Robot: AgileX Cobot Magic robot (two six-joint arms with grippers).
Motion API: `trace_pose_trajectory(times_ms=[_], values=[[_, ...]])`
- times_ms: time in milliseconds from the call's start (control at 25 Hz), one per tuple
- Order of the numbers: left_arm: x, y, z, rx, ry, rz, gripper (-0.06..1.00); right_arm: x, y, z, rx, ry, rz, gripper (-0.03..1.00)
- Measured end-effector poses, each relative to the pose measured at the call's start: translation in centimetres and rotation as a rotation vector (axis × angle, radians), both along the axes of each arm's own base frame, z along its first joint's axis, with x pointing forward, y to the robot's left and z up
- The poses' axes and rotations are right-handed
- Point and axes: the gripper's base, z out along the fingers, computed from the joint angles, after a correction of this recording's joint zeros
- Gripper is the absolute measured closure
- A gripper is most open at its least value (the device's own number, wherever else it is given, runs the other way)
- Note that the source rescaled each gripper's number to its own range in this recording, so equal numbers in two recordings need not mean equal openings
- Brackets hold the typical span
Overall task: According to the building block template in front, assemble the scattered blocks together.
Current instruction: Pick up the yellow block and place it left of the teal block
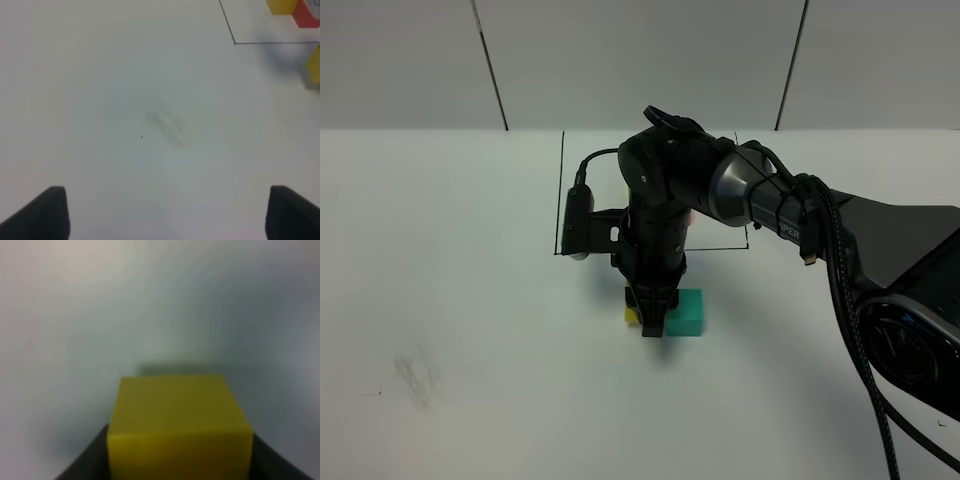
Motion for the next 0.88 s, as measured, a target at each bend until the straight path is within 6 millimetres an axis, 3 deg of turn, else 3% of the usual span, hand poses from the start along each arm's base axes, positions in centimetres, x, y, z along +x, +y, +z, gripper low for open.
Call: trace_pose_trajectory(times_ms=[480,880], values=[[0.0,0.0,0.0,0.0,0.0,0.0,0.18,0.0,-0.2,-0.1,0.002,0.023,-0.013,0.96],[0.0,0.0,0.0,0.0,0.0,0.0,0.18,0.0,-0.1,-1.5,-0.016,0.051,-0.018,0.96]])
